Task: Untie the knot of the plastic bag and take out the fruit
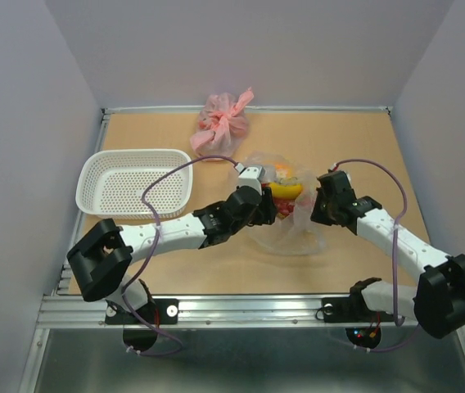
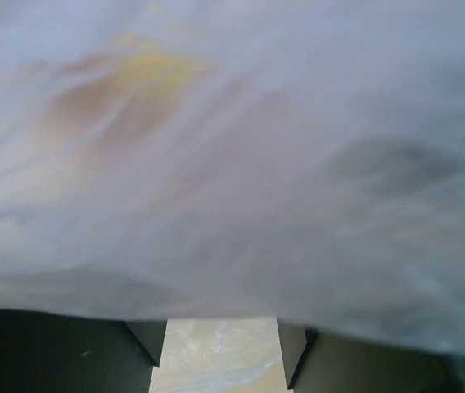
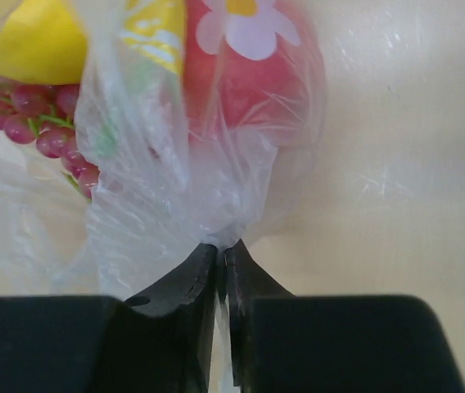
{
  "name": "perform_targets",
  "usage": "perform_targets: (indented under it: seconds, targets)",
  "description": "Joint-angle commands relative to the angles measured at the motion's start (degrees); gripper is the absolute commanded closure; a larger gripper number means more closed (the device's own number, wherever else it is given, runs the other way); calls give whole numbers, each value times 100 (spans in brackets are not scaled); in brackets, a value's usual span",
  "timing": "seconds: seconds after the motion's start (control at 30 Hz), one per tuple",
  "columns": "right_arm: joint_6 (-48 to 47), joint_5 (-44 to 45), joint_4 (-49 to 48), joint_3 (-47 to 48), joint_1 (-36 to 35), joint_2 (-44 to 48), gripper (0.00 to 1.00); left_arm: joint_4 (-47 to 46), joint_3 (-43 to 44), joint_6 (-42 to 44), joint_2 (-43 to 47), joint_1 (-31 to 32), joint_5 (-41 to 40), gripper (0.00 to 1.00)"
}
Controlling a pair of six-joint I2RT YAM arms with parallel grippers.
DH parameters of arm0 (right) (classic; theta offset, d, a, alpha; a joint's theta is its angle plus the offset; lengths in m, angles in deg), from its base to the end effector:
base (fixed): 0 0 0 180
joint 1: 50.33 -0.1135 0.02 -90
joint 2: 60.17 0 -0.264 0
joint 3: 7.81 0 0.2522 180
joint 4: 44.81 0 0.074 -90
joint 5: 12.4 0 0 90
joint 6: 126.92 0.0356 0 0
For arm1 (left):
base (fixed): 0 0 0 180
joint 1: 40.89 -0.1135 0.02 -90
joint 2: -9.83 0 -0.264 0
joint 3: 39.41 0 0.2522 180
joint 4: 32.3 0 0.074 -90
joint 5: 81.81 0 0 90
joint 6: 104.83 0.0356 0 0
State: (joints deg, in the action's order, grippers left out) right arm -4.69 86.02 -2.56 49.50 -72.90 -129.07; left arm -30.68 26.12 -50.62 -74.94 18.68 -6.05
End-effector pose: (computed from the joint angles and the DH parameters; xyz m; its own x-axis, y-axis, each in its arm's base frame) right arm 0.2204 0.0859 0.2210 -0.7906 0.2427 -0.5622 0.1439 0.9660 0.2147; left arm 0.1774 -0.2848 0.2547 -0.5670 -0.1540 -0.8092 0.4780 0.7385 -0.4754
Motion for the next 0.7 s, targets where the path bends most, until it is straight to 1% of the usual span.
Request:
perform_targets:
  seconds: [0.0,0.03,0.17,0.3,0.33,0.43,0.47,0.53,0.57,0.67]
  targets:
    - [441,643,-1,-311,-11,447,97,-157,395,195,-118,-95,220,42]
    - [538,634,-10,-373,-2,465,100,-148,448,239,-171,-104,220,42]
    - [697,599,-19,-549,-2,352,100,1,764,204,-644,-165,211,42]
    - [610,476,-54,-436,-2,307,100,159,1071,-102,-1153,-261,176,41]
    - [583,432,-80,-418,-2,316,100,316,1159,-173,-1269,-279,159,41]
    - [521,230,-151,-417,-2,334,100,458,1554,-462,-1708,-341,202,35]
    - [513,169,-194,-444,7,334,100,467,1608,-516,-1901,-350,228,32]
    - [513,107,-247,-523,-2,351,100,476,1740,-622,-2095,-376,378,29]
    - [513,20,-300,-549,7,369,100,476,1879,-631,-2270,-385,413,27]
    - [504,-87,-423,-672,-2,421,100,563,2179,-640,-2518,-367,571,25]
